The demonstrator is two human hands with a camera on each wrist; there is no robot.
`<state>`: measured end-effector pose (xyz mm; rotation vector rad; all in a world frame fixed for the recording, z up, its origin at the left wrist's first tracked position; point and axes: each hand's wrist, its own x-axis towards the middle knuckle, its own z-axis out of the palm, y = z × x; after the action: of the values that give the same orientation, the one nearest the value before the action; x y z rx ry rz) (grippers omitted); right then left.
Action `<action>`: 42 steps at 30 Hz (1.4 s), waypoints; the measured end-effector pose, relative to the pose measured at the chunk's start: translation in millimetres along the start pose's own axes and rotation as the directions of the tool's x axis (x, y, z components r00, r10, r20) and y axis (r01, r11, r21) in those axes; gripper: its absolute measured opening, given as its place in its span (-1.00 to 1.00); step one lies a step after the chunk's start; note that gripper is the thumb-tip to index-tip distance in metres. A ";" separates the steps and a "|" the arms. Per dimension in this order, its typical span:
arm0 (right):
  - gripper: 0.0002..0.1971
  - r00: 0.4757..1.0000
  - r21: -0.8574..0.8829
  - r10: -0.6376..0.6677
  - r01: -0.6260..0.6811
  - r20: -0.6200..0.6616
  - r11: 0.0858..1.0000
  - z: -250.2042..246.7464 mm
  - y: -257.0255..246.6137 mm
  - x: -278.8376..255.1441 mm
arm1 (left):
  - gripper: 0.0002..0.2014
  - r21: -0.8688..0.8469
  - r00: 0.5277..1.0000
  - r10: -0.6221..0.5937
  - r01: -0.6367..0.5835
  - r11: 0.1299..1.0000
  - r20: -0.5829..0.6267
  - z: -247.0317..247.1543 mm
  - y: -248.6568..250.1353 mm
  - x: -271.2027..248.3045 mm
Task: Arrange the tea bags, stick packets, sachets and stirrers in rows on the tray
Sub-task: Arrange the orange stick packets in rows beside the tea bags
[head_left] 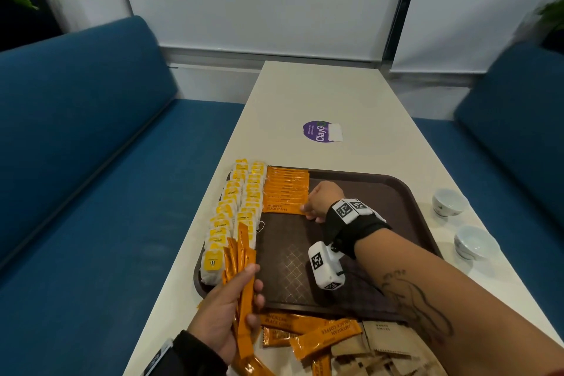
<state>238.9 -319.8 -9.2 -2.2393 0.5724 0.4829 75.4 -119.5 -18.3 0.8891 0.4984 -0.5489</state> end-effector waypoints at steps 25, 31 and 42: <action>-0.82 0.875 0.149 -0.458 0.438 0.155 0.887 39.7 56.0 -195.9 | -0.68 -0.010 0.986 0.085 -0.084 0.996 0.141 16.7 -12.6 -26.0; -0.90 0.900 0.335 -0.382 0.300 0.212 0.893 30.4 59.7 -197.7 | -0.69 0.054 0.988 0.108 -0.115 0.992 0.108 13.3 -11.6 -26.8; -0.91 0.953 0.292 -0.299 0.273 0.049 0.917 -2.7 47.9 -146.0 | -0.87 0.017 0.996 0.077 -0.076 0.997 -0.044 6.8 0.3 -17.8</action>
<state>92.7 -314.6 38.0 -1.9711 0.2392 0.3289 63.3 -120.7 -3.6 0.9332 0.4986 -0.4642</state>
